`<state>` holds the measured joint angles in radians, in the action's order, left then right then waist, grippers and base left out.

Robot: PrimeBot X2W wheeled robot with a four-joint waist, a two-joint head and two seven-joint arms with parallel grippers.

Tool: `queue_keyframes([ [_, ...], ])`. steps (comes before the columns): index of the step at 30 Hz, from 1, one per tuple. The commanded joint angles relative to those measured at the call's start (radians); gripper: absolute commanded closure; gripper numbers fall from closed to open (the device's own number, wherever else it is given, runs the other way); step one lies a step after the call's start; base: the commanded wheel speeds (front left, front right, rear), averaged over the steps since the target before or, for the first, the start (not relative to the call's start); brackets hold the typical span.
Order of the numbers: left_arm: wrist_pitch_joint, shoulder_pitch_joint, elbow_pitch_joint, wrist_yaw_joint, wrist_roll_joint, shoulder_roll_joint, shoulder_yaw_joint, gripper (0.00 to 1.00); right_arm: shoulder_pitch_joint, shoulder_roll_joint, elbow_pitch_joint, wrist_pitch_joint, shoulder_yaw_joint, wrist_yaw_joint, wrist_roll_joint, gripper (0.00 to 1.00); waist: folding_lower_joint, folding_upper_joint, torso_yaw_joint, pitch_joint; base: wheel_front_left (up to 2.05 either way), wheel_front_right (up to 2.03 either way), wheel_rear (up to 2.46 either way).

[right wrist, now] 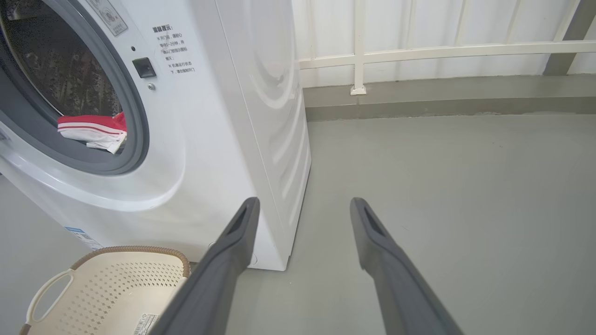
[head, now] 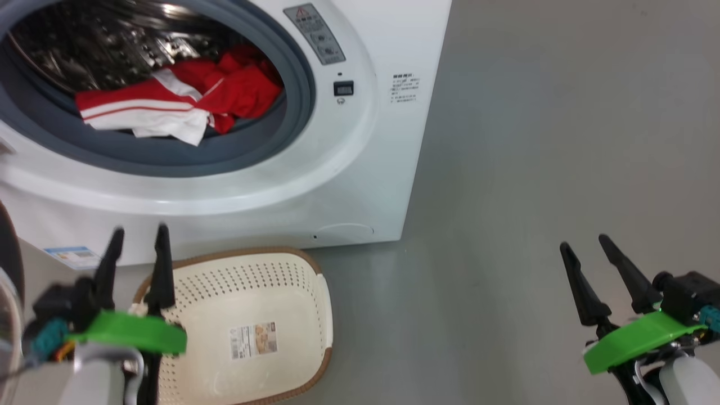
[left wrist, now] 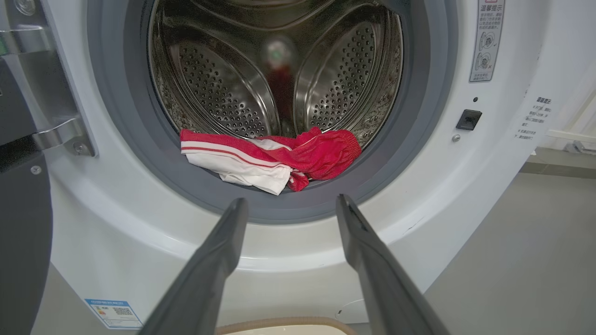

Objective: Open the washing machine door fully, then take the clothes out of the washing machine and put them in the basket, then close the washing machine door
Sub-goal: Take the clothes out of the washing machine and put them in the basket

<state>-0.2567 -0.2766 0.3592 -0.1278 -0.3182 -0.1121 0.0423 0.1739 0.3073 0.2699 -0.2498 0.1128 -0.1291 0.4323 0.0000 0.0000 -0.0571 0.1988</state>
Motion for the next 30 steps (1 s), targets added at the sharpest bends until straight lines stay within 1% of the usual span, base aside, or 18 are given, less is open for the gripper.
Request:
queue_keyframes([
  [1,-0.005,-0.077,0.013,-0.003,0.015,-0.036,-0.025,0.0,0.033,0.008,-0.03,-0.012,0.015,-0.002,-0.004,0.0,0.0,0.0,-0.007,0.038,0.0,0.0,0.0],
  [7,-0.005,-0.305,0.178,-0.003,0.036,-0.065,-0.013,0.0,0.07,-0.008,-0.042,-0.012,0.014,-0.002,-0.005,0.0,0.0,0.0,-0.026,0.112,0.0,0.0,0.0],
  [11,-0.004,-0.462,0.314,-0.003,0.039,-0.085,0.023,0.0,0.095,-0.019,-0.048,-0.012,0.012,-0.002,-0.004,0.0,0.0,0.0,-0.048,0.157,0.0,0.0,0.0],
  [18,0.049,-0.715,0.528,-0.003,0.03,-0.131,0.067,0.0,0.143,-0.035,-0.064,-0.012,0.009,-0.002,-0.004,0.0,0.0,0.0,-0.089,0.242,0.0,0.0,0.0],
  [22,0.087,-0.813,0.627,-0.003,0.016,-0.145,0.108,0.0,0.163,-0.042,-0.067,-0.012,0.009,-0.002,-0.004,0.0,0.0,0.0,-0.107,0.274,0.0,0.0,0.0],
  [23,0.087,-0.813,0.627,-0.003,0.016,-0.145,0.108,0.0,0.163,-0.042,-0.067,-0.012,0.009,-0.002,-0.004,0.0,0.0,0.0,-0.107,0.274,0.0,0.0,0.0],
  [30,0.108,-0.919,0.733,-0.003,-0.013,-0.159,0.187,0.0,0.194,-0.05,-0.075,-0.012,0.013,-0.002,-0.004,0.0,0.0,0.0,-0.13,0.316,0.0,0.0,0.0],
])
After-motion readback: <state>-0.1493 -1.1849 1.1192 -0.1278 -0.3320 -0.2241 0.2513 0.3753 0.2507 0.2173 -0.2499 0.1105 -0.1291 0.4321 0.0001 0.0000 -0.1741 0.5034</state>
